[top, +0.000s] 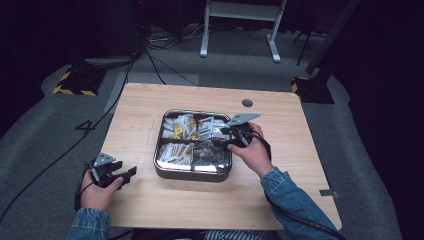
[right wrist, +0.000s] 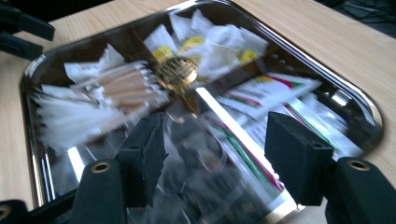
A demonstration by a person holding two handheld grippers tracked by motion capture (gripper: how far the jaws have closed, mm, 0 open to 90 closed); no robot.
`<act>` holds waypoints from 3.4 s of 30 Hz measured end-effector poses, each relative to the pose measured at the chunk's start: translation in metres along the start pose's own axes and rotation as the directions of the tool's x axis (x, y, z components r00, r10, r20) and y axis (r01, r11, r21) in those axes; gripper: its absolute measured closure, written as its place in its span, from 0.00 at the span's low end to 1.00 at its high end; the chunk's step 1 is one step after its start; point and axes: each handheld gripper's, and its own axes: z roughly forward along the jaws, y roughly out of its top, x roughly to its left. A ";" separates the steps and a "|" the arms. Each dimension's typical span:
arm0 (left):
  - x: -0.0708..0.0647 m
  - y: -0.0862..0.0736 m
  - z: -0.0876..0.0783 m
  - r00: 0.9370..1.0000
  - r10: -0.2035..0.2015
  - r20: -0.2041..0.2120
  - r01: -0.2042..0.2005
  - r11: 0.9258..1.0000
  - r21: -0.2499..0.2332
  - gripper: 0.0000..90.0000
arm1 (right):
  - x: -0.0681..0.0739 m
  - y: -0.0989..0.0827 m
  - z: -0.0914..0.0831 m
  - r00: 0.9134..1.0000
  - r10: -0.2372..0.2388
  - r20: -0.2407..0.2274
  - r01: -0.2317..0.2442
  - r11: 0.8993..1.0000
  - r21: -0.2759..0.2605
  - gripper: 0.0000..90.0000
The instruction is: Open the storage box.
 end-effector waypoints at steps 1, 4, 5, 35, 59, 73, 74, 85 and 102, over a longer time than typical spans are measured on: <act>-0.001 0.001 -0.001 1.000 0.008 -0.007 -0.008 1.000 0.000 0.40 | 0.001 0.003 0.004 1.000 -0.001 -0.010 0.002 1.000 0.007 0.43; -0.001 0.001 -0.002 1.000 0.015 -0.011 -0.015 1.000 -0.003 0.40 | 0.007 0.015 0.018 0.999 -0.026 -0.025 0.027 0.999 0.033 0.42; 0.000 0.001 -0.002 1.000 0.017 -0.014 -0.017 1.000 -0.004 0.41 | 0.010 0.018 0.023 0.999 -0.031 -0.027 0.032 0.999 0.039 0.42; 0.003 -0.001 0.001 0.998 0.045 -0.040 -0.045 0.999 -0.001 0.40 | 0.021 0.020 0.077 0.999 -0.048 0.002 0.048 0.998 0.050 0.65; 0.009 -0.001 -0.001 0.998 0.045 -0.052 -0.046 0.999 -0.011 0.39 | 0.022 0.035 0.055 0.999 -0.032 0.018 0.032 0.999 0.000 0.66; 0.017 0.006 0.004 0.997 0.035 -0.063 -0.036 0.999 -0.015 0.39 | 0.011 0.053 0.003 0.997 -0.044 0.065 0.048 0.997 -0.061 0.66; 0.018 0.007 0.005 0.998 0.030 -0.063 -0.031 0.999 -0.013 0.38 | 0.010 0.053 -0.001 0.997 -0.042 0.070 0.046 0.997 -0.064 0.66; 0.025 0.012 0.020 0.999 0.025 -0.035 -0.023 0.999 0.043 0.36 | -0.008 0.043 -0.042 0.992 -0.009 0.123 0.019 0.996 -0.082 0.66; 0.021 0.010 0.031 0.993 0.101 -0.068 -0.097 0.994 0.054 0.28 | -0.055 0.009 -0.100 0.971 0.066 0.231 -0.049 0.996 -0.080 0.66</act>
